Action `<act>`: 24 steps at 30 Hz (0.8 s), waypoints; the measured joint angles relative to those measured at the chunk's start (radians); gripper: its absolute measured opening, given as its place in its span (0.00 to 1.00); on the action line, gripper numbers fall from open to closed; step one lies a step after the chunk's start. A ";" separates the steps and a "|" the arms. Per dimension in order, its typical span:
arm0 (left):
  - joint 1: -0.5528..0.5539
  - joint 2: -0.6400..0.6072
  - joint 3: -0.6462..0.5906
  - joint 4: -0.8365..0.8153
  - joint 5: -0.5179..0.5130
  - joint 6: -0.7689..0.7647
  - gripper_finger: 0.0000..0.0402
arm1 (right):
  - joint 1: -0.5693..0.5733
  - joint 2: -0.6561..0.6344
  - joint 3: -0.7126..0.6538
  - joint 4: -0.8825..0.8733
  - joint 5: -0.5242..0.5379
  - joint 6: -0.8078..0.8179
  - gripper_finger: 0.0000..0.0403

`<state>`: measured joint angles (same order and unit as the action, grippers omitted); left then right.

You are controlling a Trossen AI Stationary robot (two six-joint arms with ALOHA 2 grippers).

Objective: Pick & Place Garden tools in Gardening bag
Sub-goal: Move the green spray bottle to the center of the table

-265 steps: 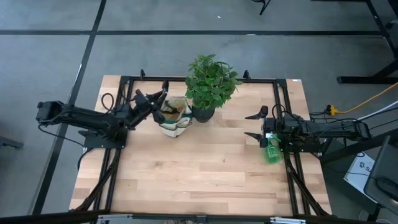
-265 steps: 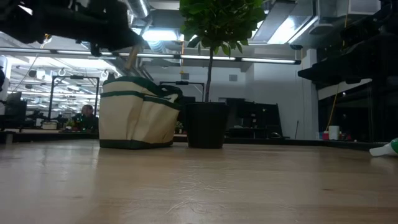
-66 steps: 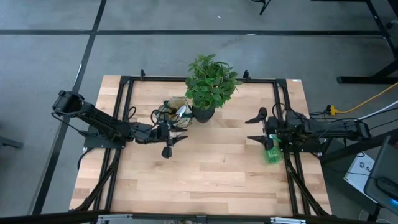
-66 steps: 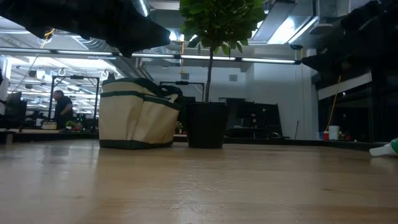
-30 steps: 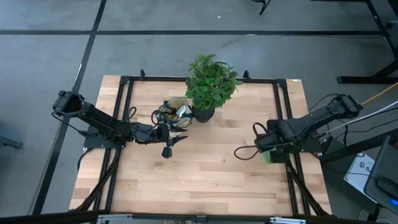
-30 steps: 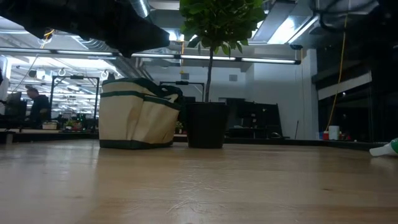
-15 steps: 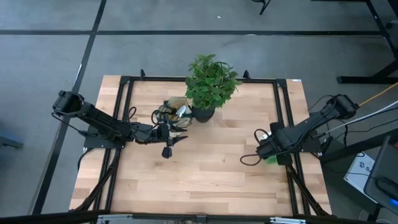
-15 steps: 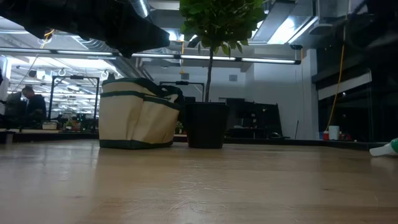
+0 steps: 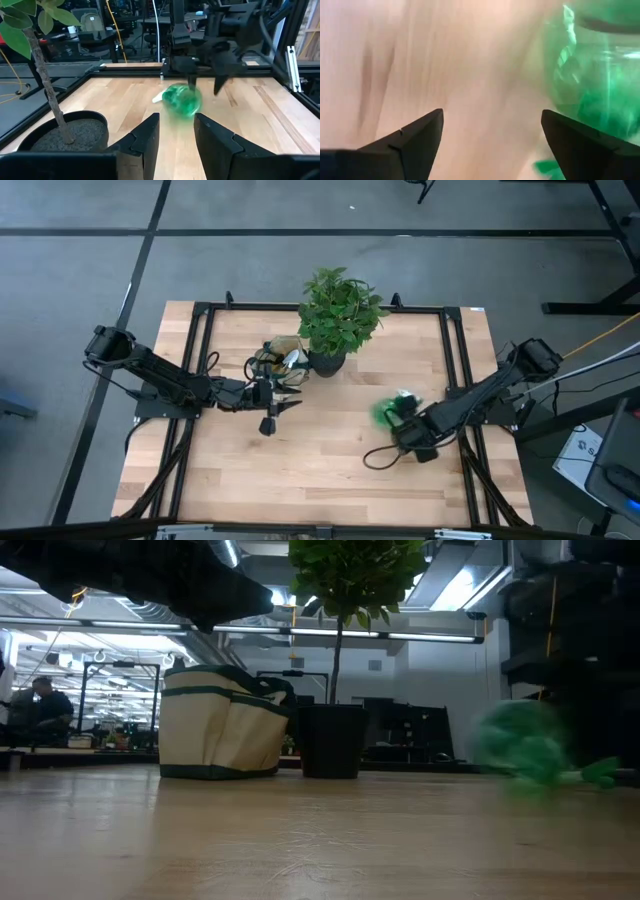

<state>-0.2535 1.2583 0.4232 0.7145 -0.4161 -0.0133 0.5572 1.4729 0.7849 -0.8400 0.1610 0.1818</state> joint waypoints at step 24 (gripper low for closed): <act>-0.001 0.000 0.000 -0.008 0.026 0.000 0.29 | -0.278 -0.182 -0.031 0.044 0.176 -0.155 0.85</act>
<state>-0.2545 1.2584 0.4232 0.7065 -0.3897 -0.0132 0.2788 1.2906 0.7535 -0.7961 0.3368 0.0266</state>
